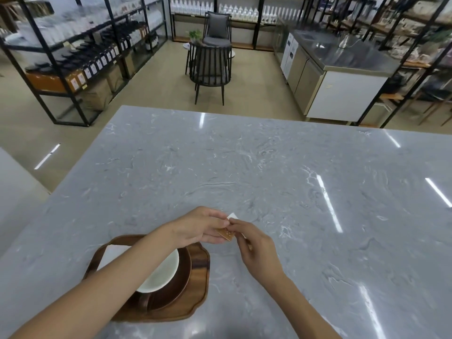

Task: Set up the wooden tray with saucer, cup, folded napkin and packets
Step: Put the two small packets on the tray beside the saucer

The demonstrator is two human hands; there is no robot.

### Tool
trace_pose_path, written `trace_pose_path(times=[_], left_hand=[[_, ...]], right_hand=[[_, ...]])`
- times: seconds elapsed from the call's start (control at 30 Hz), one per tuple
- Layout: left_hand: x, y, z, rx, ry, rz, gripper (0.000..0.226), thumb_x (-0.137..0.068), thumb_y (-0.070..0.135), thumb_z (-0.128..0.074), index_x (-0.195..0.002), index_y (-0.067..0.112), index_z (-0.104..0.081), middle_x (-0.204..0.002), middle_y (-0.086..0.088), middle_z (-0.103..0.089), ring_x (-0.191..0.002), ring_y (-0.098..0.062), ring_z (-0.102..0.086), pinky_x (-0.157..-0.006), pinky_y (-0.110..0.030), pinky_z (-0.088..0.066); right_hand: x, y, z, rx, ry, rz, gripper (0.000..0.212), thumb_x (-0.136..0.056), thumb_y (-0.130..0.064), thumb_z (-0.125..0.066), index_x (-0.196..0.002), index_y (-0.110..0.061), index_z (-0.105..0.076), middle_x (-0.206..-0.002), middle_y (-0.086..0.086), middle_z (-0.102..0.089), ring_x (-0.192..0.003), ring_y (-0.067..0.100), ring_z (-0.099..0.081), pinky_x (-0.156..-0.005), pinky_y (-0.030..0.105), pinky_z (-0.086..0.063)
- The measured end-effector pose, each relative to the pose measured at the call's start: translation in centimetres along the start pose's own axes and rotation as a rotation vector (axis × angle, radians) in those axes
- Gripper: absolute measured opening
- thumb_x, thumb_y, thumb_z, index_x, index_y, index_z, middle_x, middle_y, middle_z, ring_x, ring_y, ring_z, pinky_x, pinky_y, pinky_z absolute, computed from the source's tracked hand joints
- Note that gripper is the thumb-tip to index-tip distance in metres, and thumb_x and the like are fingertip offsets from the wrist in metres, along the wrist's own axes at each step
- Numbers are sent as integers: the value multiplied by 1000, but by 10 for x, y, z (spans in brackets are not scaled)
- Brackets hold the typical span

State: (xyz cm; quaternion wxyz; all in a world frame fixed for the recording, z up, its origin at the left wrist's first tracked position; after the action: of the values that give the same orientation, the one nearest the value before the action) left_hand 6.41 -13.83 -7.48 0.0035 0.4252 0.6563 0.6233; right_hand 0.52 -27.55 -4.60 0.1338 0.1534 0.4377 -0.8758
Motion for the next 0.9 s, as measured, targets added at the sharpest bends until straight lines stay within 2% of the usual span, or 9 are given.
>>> trace_pose_path(times=[0.13, 0.23, 0.33, 0.4, 0.5, 0.57, 0.63, 0.73, 0.9], left_hand=[[13, 1, -6, 77, 69, -72, 32, -93, 14, -70, -125, 10, -65, -113, -19, -76, -106, -29, -74, -84, -32, -62], [22, 2, -6, 91, 162, -137, 33, -93, 11, -71, -124, 12, -63, -111, -17, -77, -101, -30, -75, -83, -34, -63], [28, -1, -1, 87, 270, -172, 31, -92, 10, -71, -121, 10, -64, -108, -15, -78, -96, -30, -77, -78, -33, -64], [31, -5, -1, 96, 316, -182, 28, -92, 10, -71, -120, 9, -65, -106, -14, -78, -93, -29, -77, -77, -33, -64], [34, -13, -3, 112, 376, -195, 26, -93, 8, -70, -118, 10, -66, -103, -14, -78, -91, -28, -78, -74, -31, -64], [35, -17, -6, 116, 405, -206, 25, -93, 8, -69, -118, 11, -66, -103, -14, -79, -90, -26, -78, -71, -29, -64], [35, -21, -8, 108, 429, -205, 26, -93, 9, -69, -118, 14, -65, -103, -12, -79, -90, -24, -78, -74, -31, -64], [34, -26, -12, 101, 435, -192, 25, -93, 10, -69, -117, 15, -66, -102, -9, -79, -91, -24, -78, -81, -36, -63], [36, -33, -19, 102, 428, -195, 22, -94, 9, -68, -115, 13, -67, -99, -9, -80, -91, -24, -78, -75, -31, -63]], right_hand=[[-1, 3, 8, -115, 12, -18, 42, -95, 9, -54, -112, -25, -71, -131, -24, -66, -108, 0, -70, -81, 20, -59], [-1, 9, 26, -116, 124, -59, 35, -97, 4, -54, -110, -26, -68, -125, -20, -69, -99, 3, -72, -66, 16, -56], [1, 36, 41, 12, 194, -272, 25, -98, -9, -58, -115, -26, -64, -117, -12, -68, -102, 7, -69, -70, 21, -57], [3, 66, 35, 168, 12, -479, 32, -96, -23, -63, -127, -20, -58, -122, -1, -66, -109, 15, -66, -84, 29, -56], [18, 95, 18, 313, -306, -645, 69, -86, -48, -71, -141, -15, -46, -132, 7, -57, -118, 24, -59, -93, 34, -49], [22, 100, 12, 360, -342, -655, 83, -78, -56, -76, -143, -16, -44, -133, 7, -53, -120, 26, -57, -92, 35, -49], [24, 103, 8, 383, -344, -676, 86, -71, -55, -78, -141, -18, -44, -132, 6, -52, -118, 26, -58, -88, 35, -50], [24, 107, 6, 343, -350, -725, 83, -67, -51, -80, -136, -20, -45, -126, 4, -57, -108, 22, -60, -77, 31, -47], [23, 105, 7, 235, -333, -755, 64, -63, -42, -85, -117, -23, -55, -111, -2, -64, -92, 14, -61, -69, 27, -46]])
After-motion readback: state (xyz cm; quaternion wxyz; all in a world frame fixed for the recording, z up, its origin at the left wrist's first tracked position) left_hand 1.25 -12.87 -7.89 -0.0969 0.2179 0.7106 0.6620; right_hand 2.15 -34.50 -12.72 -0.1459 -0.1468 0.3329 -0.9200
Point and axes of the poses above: each hand's wrist, its own x-axis away from the middle knuckle, its own z-axis out of the back of the hand, y = z × x, the point moved 8 cm from there along -x, towards the middle knuckle
